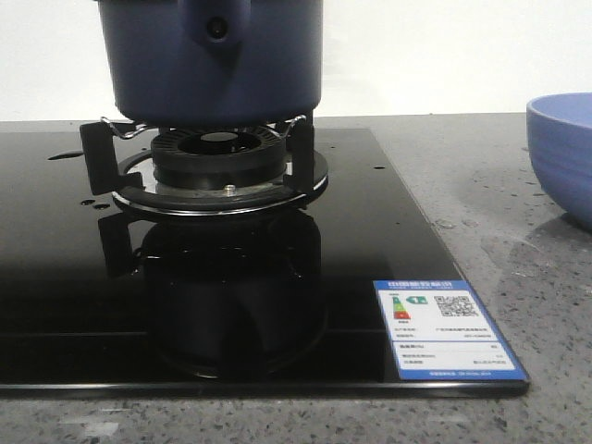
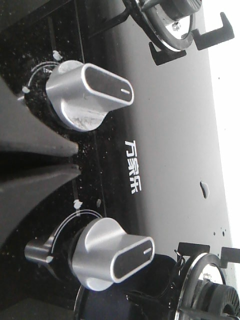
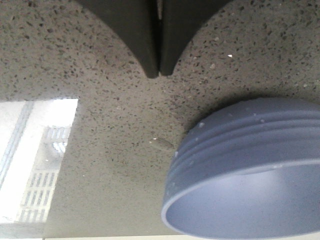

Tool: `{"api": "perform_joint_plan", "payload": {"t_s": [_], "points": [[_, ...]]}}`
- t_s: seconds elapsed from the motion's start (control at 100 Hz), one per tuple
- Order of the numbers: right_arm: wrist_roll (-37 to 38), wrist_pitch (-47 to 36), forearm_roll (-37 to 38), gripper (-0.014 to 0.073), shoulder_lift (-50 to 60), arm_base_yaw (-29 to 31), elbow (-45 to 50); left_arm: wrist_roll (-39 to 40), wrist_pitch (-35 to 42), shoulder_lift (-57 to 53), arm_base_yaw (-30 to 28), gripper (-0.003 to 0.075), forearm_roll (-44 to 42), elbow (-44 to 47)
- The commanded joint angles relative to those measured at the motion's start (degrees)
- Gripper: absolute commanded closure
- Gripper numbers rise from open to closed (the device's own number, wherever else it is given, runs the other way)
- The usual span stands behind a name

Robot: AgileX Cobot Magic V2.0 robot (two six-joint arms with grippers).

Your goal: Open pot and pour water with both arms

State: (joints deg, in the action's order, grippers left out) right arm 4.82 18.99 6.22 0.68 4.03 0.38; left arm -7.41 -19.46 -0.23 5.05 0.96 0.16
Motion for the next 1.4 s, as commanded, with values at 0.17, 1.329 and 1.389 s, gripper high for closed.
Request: {"api": "perform_joint_plan", "payload": {"t_s": [0.17,1.329,1.389], "points": [[0.0,-1.0,-0.4,0.0657,0.9,0.4,1.5,0.4,2.3,-1.6,-0.1,0.0741,0.5,1.7],[0.0,-22.3,-22.6,0.0657,0.9,0.4,1.5,6.0,51.1,-1.6,-0.1,0.0741,16.8,1.6],[0.0,-23.3,-22.7,0.0657,0.9,0.4,1.5,6.0,48.6,-1.6,-0.1,0.0741,16.8,1.6]]}}
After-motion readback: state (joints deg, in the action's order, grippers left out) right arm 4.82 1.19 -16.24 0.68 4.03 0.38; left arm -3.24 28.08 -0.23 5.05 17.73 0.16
